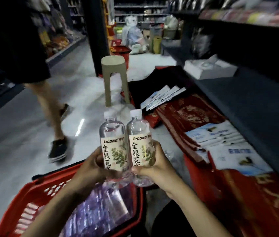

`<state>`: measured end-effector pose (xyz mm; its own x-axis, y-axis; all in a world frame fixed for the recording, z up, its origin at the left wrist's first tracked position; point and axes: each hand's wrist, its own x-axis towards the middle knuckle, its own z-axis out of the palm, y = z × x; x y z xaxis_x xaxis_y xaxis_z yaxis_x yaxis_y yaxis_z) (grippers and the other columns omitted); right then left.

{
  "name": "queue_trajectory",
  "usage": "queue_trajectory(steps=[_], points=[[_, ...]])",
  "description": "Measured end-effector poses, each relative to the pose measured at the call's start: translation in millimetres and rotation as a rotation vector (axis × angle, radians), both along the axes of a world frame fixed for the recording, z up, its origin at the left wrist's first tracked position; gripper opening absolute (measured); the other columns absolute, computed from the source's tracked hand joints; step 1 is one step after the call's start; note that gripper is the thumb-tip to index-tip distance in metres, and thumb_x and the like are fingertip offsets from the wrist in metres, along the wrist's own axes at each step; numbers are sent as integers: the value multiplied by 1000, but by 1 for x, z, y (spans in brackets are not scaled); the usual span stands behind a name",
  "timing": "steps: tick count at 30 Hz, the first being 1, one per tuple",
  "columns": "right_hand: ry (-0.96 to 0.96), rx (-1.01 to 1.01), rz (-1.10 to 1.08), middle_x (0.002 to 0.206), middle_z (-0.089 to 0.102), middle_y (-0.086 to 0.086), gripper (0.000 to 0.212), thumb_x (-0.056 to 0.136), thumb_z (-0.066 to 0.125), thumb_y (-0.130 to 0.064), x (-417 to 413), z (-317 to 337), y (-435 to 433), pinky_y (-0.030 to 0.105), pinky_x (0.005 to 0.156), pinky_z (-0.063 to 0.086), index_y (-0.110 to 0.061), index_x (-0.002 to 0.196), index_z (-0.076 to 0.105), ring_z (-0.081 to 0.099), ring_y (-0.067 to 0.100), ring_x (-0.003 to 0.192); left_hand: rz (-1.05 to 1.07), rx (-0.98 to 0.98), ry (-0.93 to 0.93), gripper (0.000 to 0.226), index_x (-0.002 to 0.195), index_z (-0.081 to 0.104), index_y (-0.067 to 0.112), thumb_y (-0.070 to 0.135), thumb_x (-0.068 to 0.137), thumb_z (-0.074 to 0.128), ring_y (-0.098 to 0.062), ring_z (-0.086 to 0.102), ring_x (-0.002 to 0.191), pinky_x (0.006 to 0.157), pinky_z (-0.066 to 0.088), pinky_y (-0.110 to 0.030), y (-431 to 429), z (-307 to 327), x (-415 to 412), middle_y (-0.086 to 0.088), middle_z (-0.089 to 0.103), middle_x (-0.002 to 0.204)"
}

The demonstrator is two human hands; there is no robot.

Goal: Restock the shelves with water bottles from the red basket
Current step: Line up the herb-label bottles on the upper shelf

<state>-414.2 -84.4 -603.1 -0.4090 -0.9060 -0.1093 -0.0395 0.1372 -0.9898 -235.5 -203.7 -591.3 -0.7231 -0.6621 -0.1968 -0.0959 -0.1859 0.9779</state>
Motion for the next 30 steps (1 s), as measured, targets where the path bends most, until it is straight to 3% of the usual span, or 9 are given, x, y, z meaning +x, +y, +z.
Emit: queue_trajectory(steps=[4,9,13,16,18,21,23,26,30], points=[[157,-149,-203,116,68,-16,86,57,86,-21,-32,74,66,31,92,53,-44,127,41,66,2,105,-131,-85,195,76,124,58,14,-5,55,84,-37,68,106,88,55,-50,40,58,-66,-15,71,116],[277,-268,-387,121,67,-16,84,66,86,-20,-57,145,156,32,90,55,-51,130,41,65,4,110,-314,-173,390,74,122,62,25,27,54,92,-29,68,109,91,51,-51,99,121,-133,-9,71,119],[396,-349,-578,122,67,-15,84,62,89,-18,-72,197,223,29,89,55,-54,123,45,65,6,113,-477,-241,503,79,119,63,34,34,47,97,-27,67,111,96,47,-52,147,169,-192,-7,71,119],[450,-364,-691,119,67,-20,87,56,91,-23,-82,227,257,33,90,54,-61,118,43,65,3,109,-546,-259,555,80,110,67,38,41,37,99,-25,70,106,90,53,-48,174,199,-228,-5,74,113],[494,-362,-739,117,67,-24,89,57,91,-25,-85,243,273,29,88,55,-65,118,39,65,-2,106,-599,-249,591,88,113,64,38,39,33,100,-26,72,101,78,59,-38,186,216,-248,-6,74,110],[584,-358,-827,114,65,-28,87,66,89,-16,-93,262,287,13,76,54,-61,119,38,63,-8,102,-648,-218,643,102,129,52,30,29,37,98,-24,73,98,77,59,-33,201,240,-274,-4,75,109],[661,-348,-885,112,63,-35,85,67,89,-17,-97,274,292,7,71,51,-64,113,35,61,-13,99,-681,-216,690,90,123,56,32,25,41,93,-24,73,98,75,60,-30,211,255,-287,-4,75,107],[750,-307,-980,110,59,-40,88,67,88,-21,-102,291,299,8,74,49,-65,115,29,60,-16,97,-750,-216,755,68,107,66,38,18,47,90,-30,72,101,81,59,-38,224,274,-304,-11,74,109],[886,-273,-1111,108,62,-27,81,68,88,-21,-115,307,308,0,68,48,-57,116,34,59,-17,94,-796,-223,790,60,110,64,32,7,59,84,-32,72,100,77,60,-36,239,291,-328,-13,74,108]])
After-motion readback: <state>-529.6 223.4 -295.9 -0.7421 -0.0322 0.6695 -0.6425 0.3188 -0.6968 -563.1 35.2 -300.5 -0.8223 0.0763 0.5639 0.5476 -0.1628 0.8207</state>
